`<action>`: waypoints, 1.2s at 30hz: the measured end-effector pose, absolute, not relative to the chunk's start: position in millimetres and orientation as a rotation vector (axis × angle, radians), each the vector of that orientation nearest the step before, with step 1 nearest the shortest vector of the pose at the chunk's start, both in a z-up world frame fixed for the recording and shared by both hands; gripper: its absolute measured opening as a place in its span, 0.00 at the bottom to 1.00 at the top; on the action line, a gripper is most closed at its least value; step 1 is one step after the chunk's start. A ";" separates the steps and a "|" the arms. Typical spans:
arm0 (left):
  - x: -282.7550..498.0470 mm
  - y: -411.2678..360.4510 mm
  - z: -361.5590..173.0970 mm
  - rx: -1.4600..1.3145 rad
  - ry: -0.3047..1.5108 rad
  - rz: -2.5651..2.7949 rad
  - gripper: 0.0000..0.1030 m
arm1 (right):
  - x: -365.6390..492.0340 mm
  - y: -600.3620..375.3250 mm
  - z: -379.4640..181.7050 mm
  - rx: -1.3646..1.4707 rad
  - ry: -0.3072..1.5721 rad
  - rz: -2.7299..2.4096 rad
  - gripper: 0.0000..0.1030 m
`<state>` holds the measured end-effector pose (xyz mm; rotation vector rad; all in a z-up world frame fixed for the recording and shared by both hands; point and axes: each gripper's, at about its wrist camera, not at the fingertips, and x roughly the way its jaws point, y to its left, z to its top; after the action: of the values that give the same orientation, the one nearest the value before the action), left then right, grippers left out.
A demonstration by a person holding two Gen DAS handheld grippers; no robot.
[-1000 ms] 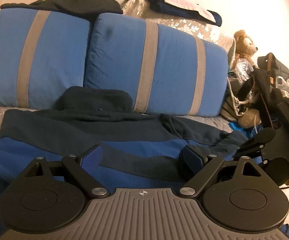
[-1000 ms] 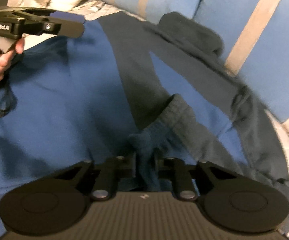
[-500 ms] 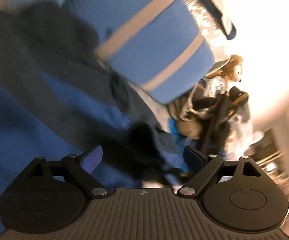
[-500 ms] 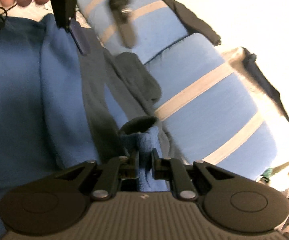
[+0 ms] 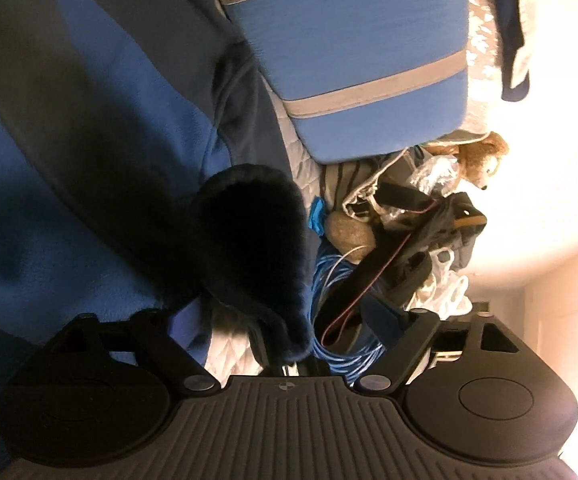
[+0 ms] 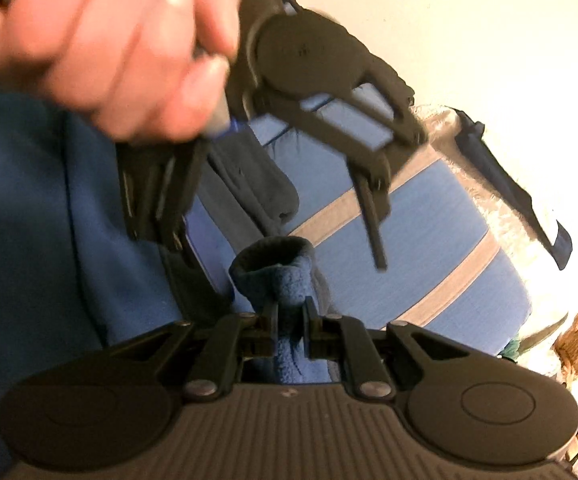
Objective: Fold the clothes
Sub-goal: 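Grasp the dark grey cuff with the left tool while the right tool releases it, then hold the cuff up with the left tool, lifting the sleeve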
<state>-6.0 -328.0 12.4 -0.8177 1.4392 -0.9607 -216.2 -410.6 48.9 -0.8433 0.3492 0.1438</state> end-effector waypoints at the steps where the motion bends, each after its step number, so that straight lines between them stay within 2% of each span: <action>1: -5.6 -329.5 11.5 -0.818 1.441 -0.953 0.60 | -216.4 -411.0 49.4 -0.846 0.344 0.142 0.11; 5: -4.5 -328.6 17.5 -0.794 1.432 -0.918 0.41 | -215.9 -412.4 52.4 -0.839 0.338 0.146 0.11; 7: -3.7 -327.1 19.5 -0.790 1.418 -0.903 0.27 | -214.6 -414.1 54.2 -0.827 0.342 0.150 0.11; 8: -3.3 -326.5 20.2 -0.793 1.411 -0.903 0.25 | -213.5 -416.0 56.4 -0.812 0.347 0.153 0.11; 10: -2.8 -326.5 22.0 -0.796 1.400 -0.909 0.16 | -212.8 -419.3 60.7 -0.783 0.356 0.161 0.11; 18: -5.6 -332.1 38.2 -0.736 1.339 -0.924 0.13 | -213.1 -424.1 69.3 -0.686 0.381 0.177 0.12; 20: -6.3 -333.0 44.2 -0.717 1.318 -0.938 0.13 | -214.1 -425.5 71.9 -0.665 0.380 0.166 0.19; 21: -6.5 -333.4 47.9 -0.707 1.306 -0.945 0.13 | -214.6 -426.3 73.1 -0.656 0.380 0.158 0.31; 23: -6.2 -333.5 56.1 -0.695 1.282 -0.956 0.13 | -214.3 -429.2 75.7 -0.634 0.382 0.138 0.36; 25: -5.9 -332.8 64.7 -0.679 1.255 -0.963 0.13 | -213.9 -433.8 77.2 -0.613 0.384 0.118 0.50; 27: -5.6 -331.1 73.3 -0.663 1.229 -0.967 0.13 | -213.5 -438.5 78.6 -0.592 0.386 0.098 0.58; 31: -4.9 -324.7 89.5 -0.630 1.190 -0.974 0.13 | -212.3 -448.4 82.1 -0.554 0.393 0.067 0.68; 36: -5.1 -313.9 111.7 -0.604 1.141 -0.989 0.13 | -209.8 -460.4 83.8 -0.514 0.408 0.030 0.74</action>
<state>-5.1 -313.9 111.7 -0.6041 1.1408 -0.9892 -209.8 -460.4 83.8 -0.5140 0.4076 0.0305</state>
